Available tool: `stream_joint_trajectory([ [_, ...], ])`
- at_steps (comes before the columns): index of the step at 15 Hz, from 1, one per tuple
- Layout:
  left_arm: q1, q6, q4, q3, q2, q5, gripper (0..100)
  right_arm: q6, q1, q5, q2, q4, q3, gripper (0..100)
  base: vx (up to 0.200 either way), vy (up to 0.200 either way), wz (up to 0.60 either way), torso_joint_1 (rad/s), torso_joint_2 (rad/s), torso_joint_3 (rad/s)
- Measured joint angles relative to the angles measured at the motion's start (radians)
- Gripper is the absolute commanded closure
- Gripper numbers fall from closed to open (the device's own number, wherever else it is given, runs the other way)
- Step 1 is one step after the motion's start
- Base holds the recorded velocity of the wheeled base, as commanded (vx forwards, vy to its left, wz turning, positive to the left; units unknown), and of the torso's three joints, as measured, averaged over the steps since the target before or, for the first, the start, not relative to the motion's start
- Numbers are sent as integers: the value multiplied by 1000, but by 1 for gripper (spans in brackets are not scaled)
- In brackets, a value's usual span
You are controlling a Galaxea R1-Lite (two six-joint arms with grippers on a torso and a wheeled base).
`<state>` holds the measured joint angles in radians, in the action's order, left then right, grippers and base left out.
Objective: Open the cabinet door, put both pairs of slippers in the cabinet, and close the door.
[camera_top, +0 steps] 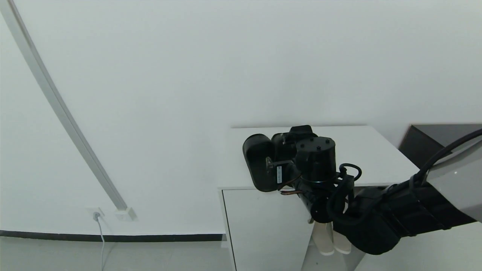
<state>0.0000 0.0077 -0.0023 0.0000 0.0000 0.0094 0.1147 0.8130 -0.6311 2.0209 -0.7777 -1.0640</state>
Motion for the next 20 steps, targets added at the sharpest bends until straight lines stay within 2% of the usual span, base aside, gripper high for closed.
stream_joint_trajectory([
  [10, 0, 0, 0, 0, 0, -2, 100, 17, -16, 23, 115, 30, -104, 0, 0, 0, 0, 0, 0, 0],
  [20, 0, 0, 0, 0, 0, -2, 100, 18, -63, 25, 242, 44, -263, 0, 0, 0, 0, 0, 0, 0],
])
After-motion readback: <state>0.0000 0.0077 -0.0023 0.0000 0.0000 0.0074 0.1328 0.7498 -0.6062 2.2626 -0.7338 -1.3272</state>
